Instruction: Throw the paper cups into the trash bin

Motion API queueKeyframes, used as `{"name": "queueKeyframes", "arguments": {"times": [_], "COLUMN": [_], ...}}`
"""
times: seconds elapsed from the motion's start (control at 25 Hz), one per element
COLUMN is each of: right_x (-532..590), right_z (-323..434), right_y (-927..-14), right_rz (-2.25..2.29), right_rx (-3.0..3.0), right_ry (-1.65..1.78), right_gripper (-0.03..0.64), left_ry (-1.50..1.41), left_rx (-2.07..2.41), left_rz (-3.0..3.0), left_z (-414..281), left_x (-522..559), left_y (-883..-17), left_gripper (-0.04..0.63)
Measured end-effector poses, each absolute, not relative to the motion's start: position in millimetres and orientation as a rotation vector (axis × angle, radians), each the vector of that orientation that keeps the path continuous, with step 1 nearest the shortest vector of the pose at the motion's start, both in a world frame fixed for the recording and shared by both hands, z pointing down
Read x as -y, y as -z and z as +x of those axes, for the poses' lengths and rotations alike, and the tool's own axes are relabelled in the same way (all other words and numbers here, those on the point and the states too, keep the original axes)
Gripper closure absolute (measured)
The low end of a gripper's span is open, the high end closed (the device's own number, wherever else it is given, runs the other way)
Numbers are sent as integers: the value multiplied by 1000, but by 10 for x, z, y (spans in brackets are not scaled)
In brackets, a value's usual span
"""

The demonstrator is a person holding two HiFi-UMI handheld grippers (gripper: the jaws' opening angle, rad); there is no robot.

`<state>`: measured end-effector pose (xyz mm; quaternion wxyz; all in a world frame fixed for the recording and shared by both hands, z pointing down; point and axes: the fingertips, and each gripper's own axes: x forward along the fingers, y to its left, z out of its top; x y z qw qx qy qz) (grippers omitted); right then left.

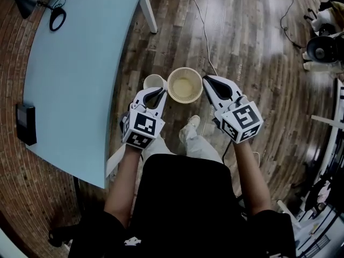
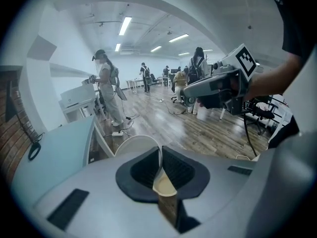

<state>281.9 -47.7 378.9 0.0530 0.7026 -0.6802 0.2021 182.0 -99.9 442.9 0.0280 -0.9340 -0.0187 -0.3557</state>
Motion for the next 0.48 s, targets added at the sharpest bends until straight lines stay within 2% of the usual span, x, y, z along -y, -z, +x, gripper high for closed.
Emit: {"name": "queueKeyframes", "arguments": {"times": [0.48], "right_x": [298], "right_z": [3110], "right_y": [-4139], "right_rz": [2181], "right_rx": [2043], "right_ry": [-716], "right_gripper": [612], "left_ry": [1140], "left_rx": [127], "left_rz": [-2895], "left_z": [2225], "left_x": [680], "left_y": [-4730], "left_gripper": [565]}}
